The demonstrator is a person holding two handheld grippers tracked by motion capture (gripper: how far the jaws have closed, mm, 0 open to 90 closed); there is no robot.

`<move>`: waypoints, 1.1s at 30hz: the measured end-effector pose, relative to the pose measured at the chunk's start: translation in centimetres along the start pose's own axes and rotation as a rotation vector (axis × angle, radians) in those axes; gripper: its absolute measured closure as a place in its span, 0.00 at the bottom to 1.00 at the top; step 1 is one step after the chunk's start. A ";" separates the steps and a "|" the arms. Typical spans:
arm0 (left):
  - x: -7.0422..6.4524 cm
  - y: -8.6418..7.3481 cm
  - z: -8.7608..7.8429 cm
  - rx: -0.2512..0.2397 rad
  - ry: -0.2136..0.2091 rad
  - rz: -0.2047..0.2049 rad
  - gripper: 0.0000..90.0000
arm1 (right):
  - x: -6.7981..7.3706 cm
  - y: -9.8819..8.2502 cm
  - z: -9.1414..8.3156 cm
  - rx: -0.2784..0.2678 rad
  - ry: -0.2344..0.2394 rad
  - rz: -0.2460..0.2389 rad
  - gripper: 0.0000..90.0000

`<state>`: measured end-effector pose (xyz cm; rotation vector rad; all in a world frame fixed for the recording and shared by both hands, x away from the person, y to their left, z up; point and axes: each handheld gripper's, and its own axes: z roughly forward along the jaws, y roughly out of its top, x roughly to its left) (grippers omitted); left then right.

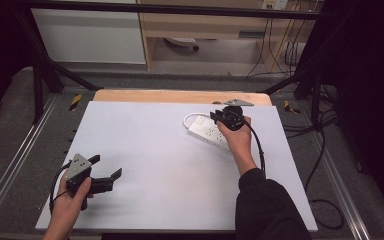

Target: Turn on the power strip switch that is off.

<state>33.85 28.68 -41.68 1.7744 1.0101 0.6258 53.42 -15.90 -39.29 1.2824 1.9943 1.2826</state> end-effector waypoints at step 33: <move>0.0 -0.1 0.0 0.004 0.003 0.002 0.07 | 0.2 0.4 -4.1 -0.007 0.022 0.004 0.35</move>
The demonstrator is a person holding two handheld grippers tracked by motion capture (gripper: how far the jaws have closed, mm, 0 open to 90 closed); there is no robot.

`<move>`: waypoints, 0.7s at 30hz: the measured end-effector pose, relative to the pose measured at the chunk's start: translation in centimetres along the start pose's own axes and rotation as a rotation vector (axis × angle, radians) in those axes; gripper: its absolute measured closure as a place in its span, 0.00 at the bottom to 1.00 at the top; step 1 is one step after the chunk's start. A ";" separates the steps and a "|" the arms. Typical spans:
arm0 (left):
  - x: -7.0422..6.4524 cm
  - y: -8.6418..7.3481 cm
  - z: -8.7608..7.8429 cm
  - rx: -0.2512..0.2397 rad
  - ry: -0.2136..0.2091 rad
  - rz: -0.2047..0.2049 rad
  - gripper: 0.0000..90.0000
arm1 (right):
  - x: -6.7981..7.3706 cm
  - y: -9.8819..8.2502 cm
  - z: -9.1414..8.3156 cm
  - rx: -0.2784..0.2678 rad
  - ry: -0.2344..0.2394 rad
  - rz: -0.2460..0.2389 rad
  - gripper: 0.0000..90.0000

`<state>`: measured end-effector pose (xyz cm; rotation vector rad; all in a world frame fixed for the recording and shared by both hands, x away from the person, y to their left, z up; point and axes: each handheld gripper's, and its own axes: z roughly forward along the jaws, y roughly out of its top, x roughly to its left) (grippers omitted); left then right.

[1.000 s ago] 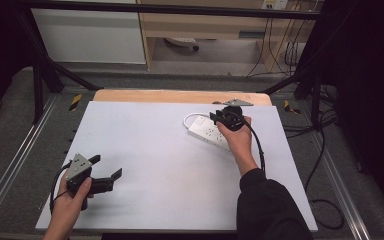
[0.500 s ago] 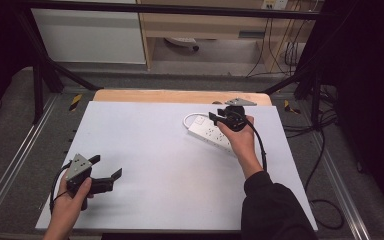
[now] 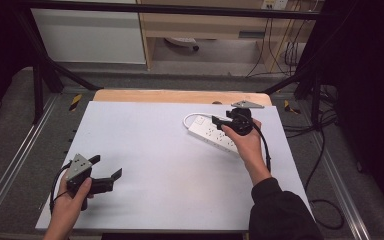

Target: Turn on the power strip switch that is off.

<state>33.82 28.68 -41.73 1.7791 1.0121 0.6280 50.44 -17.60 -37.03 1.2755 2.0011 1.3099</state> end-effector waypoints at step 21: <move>0.2 -0.1 -0.2 -0.004 0.004 -0.011 0.07 | 0.1 -0.1 -3.7 -0.052 -0.019 0.009 0.08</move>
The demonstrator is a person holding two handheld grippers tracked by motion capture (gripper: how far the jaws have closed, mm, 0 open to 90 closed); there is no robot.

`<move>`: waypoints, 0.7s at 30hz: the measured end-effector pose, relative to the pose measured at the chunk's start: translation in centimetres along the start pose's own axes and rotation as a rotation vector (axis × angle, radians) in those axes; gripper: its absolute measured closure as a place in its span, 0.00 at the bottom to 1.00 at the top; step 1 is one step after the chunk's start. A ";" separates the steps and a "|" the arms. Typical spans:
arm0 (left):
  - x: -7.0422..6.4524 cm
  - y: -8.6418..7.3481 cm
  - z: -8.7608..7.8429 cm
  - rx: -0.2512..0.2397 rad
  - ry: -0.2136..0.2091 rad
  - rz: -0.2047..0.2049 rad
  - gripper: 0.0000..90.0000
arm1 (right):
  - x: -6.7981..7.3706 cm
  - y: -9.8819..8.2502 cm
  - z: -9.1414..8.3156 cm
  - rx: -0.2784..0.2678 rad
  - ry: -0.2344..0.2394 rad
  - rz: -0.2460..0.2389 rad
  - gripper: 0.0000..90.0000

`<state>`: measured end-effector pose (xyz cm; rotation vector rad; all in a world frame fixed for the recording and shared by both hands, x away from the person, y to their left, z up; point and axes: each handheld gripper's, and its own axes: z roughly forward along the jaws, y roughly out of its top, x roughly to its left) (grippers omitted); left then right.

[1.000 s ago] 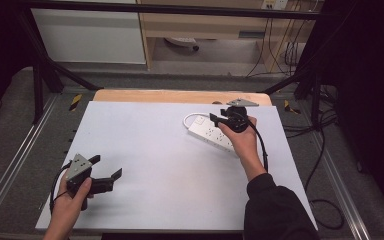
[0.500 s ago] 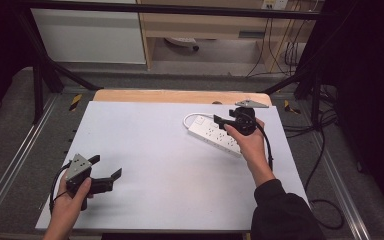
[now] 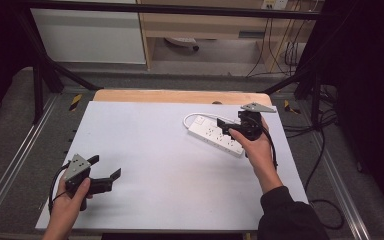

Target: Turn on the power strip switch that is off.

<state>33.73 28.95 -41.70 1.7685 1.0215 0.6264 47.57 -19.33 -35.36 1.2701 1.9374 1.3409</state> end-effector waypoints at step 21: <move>0.1 -0.1 -0.1 0.003 0.006 -0.002 0.07 | -1.8 -6.5 -8.5 -0.113 -0.026 -0.023 0.04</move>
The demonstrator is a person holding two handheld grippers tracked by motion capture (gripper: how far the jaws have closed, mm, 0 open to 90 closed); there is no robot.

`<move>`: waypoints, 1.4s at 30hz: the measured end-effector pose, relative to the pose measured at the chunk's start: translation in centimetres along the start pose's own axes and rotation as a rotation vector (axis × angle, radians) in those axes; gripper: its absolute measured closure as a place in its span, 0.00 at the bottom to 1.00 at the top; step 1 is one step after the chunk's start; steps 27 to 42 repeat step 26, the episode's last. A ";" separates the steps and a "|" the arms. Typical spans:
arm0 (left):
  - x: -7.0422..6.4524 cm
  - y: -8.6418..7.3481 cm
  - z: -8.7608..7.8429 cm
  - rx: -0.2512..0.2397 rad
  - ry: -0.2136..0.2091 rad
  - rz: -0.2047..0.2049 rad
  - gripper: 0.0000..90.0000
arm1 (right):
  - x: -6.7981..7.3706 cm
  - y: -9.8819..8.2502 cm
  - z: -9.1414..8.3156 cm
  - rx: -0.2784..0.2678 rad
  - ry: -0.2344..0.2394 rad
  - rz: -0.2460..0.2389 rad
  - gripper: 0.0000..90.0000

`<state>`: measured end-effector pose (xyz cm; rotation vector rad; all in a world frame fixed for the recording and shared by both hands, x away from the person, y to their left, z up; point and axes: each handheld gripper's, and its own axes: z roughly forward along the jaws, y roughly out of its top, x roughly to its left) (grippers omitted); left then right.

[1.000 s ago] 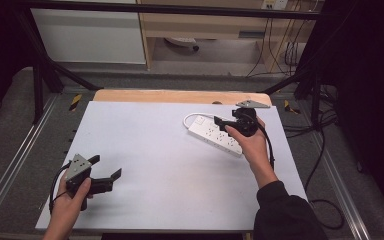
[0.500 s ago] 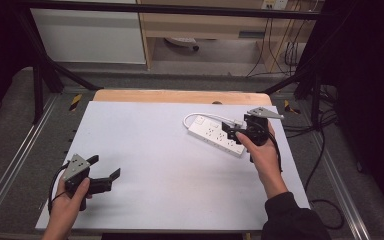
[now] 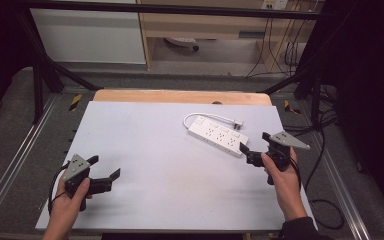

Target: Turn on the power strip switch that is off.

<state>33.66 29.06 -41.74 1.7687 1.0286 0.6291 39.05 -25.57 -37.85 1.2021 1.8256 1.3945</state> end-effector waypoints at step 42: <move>0.0 -0.7 -1.2 0.013 -0.023 -0.008 0.07 | 0.2 -7.5 -1.0 0.141 0.009 -0.056 0.05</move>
